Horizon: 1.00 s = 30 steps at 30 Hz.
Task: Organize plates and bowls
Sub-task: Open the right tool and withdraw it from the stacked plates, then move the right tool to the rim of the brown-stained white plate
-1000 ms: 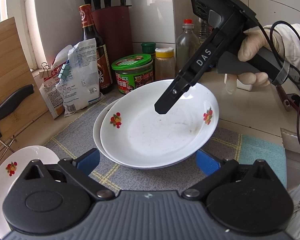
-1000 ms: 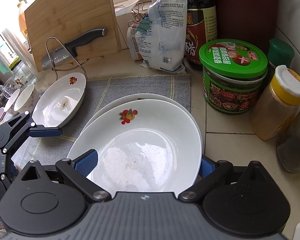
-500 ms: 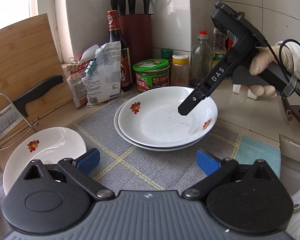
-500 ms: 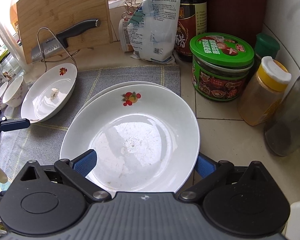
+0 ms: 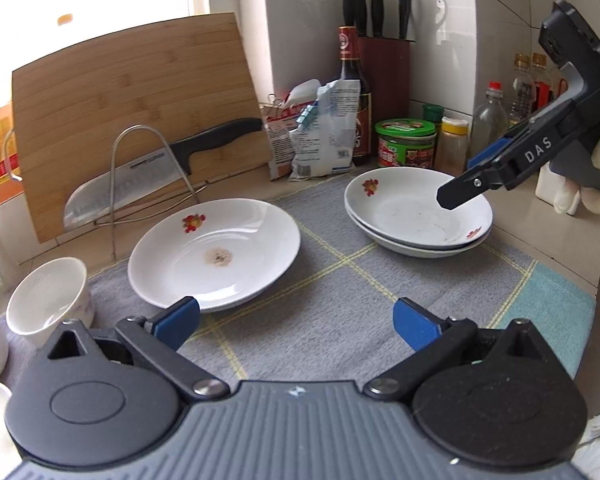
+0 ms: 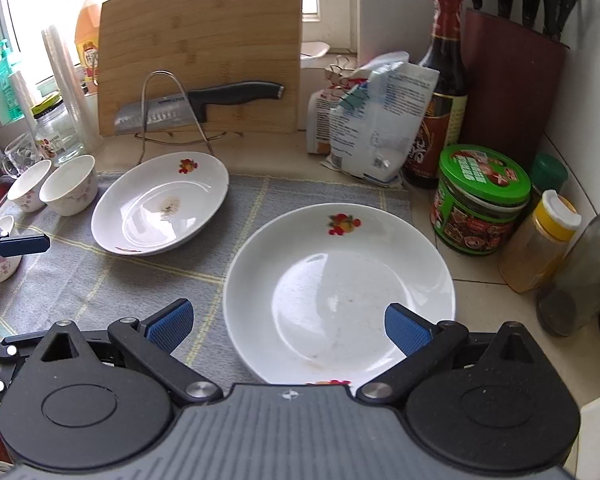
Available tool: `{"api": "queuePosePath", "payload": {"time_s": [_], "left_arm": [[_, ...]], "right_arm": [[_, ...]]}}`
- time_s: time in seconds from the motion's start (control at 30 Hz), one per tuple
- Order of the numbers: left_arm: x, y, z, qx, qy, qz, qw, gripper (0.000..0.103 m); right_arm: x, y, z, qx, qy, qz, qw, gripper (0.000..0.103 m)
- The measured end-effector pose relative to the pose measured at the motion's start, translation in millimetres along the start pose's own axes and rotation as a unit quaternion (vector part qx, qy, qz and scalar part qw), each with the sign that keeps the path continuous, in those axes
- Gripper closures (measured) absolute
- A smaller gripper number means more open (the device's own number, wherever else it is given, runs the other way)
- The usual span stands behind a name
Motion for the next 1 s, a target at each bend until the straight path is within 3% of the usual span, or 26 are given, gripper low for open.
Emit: {"api": "queuePosePath", "payload": {"time_s": [0.2, 0.47, 0.73, 1.0], "left_arm": [[28, -28, -25, 0.019, 0.021, -0.027, 0.9992, 0.001], [49, -45, -28, 0.043, 0.035, -0.055, 0.9970, 0.001], [58, -41, -12, 0.053, 0.076, -0.099, 0.9908, 0.001], [52, -26, 19, 0.075, 0.115, -0.122, 0.9829, 0.001]], "right_arm": [[56, -5, -8, -0.015, 0.012, -0.008, 1.000, 0.000], [107, -23, -10, -0.010, 0.019, -0.001, 1.000, 0.000], [115, -17, 9, -0.008, 0.019, -0.067, 0.998, 0.000], [101, -6, 30, -0.018, 0.059, -0.101, 0.993, 0.000]]}}
Point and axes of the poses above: each gripper's, at about its wrist camera, not at the fingertips, and z roughly the way its jaws point, x to its left, y to its top, the point moved 2 cm from there along z, roughly the way its jaws point, and after that the axes turned 7 degrees about -y, right-handed, at the moved point
